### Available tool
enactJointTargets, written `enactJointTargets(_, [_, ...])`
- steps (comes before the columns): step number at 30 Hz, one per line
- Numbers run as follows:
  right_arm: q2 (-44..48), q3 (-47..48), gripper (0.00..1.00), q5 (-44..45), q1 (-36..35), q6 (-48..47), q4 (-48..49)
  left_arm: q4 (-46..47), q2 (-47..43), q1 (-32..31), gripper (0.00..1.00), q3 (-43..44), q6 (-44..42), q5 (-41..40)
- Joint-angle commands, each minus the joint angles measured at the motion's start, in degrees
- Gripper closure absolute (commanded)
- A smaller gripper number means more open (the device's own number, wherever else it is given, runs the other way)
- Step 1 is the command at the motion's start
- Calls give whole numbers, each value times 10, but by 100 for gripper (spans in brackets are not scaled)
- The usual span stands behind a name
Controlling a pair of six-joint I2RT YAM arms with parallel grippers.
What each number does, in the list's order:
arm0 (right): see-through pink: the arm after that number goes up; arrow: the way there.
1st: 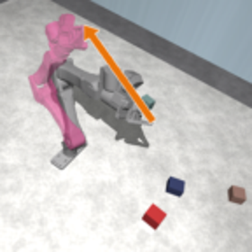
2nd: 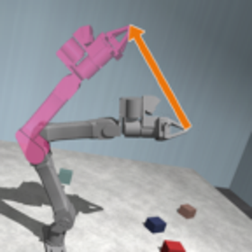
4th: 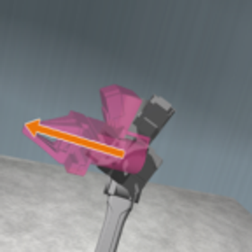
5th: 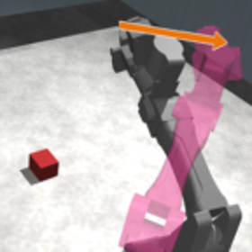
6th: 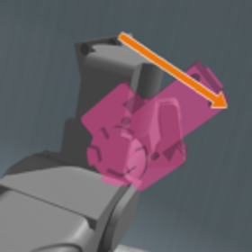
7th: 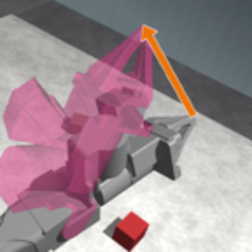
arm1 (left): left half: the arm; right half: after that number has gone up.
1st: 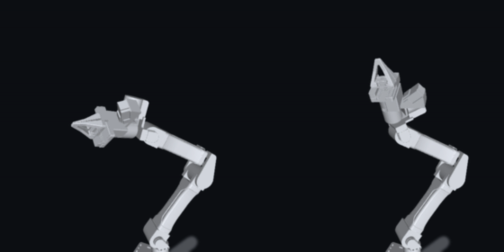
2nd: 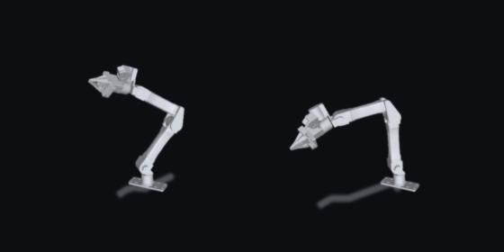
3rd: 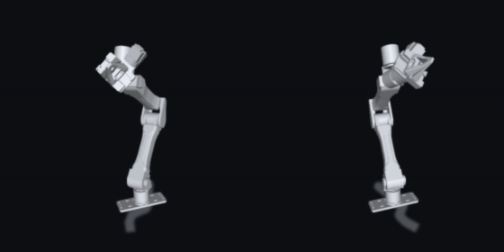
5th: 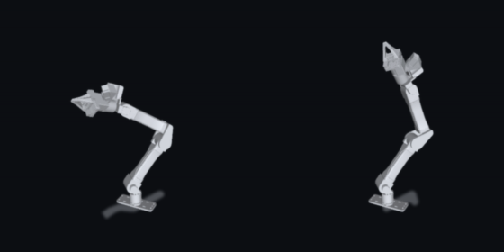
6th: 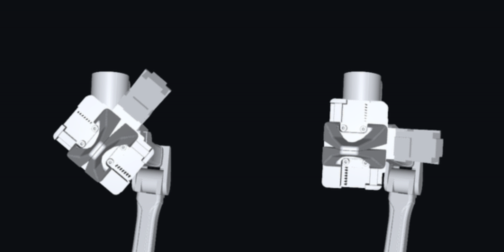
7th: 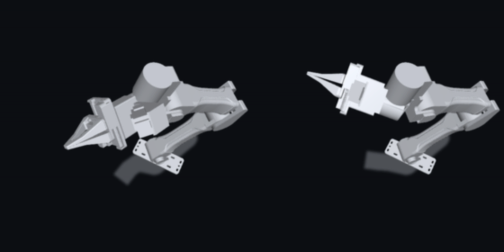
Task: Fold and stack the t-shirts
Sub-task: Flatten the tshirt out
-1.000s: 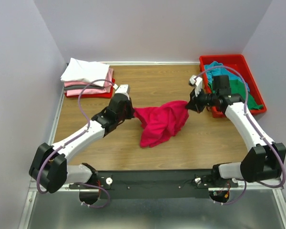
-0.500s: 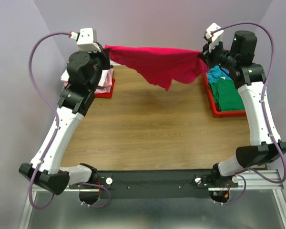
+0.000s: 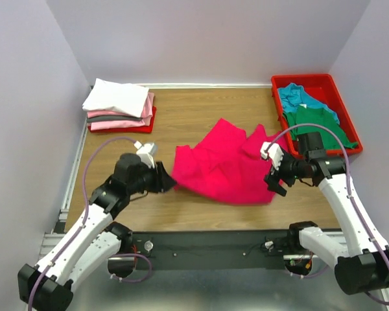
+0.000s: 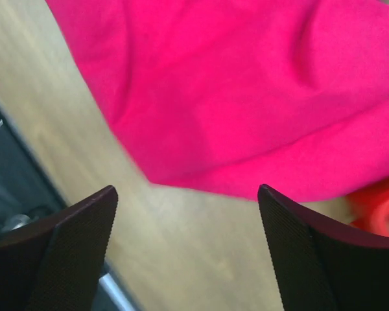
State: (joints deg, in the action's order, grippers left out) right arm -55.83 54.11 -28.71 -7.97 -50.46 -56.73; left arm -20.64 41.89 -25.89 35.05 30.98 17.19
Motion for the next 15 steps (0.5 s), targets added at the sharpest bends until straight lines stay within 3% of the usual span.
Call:
enactJointTargets(1, [29, -6, 2, 45, 0, -21, -48, -88, -101, -23, 37, -6, 97, 86])
enactJointTargets(2, [17, 12, 1, 33, 0, 4, -31, -120, -116, -22, 27, 21, 92, 41])
enactJointTargets(3, [6, 22, 1, 25, 1, 19, -19, -133, -115, -23, 24, 33, 85, 20])
enactJointTargets(7, [-88, 53, 1, -23, 1, 106, 60, -109, -58, -23, 23, 43, 65, -22])
enactJointTargets(11, [-210, 87, 3, -71, 1, 165, 124, -2, 19, -21, 23, 18, 44, -39])
enactJointTargets(15, [-324, 153, 6, -81, 1, 208, 131, 82, 171, -13, 23, 41, 7, -90])
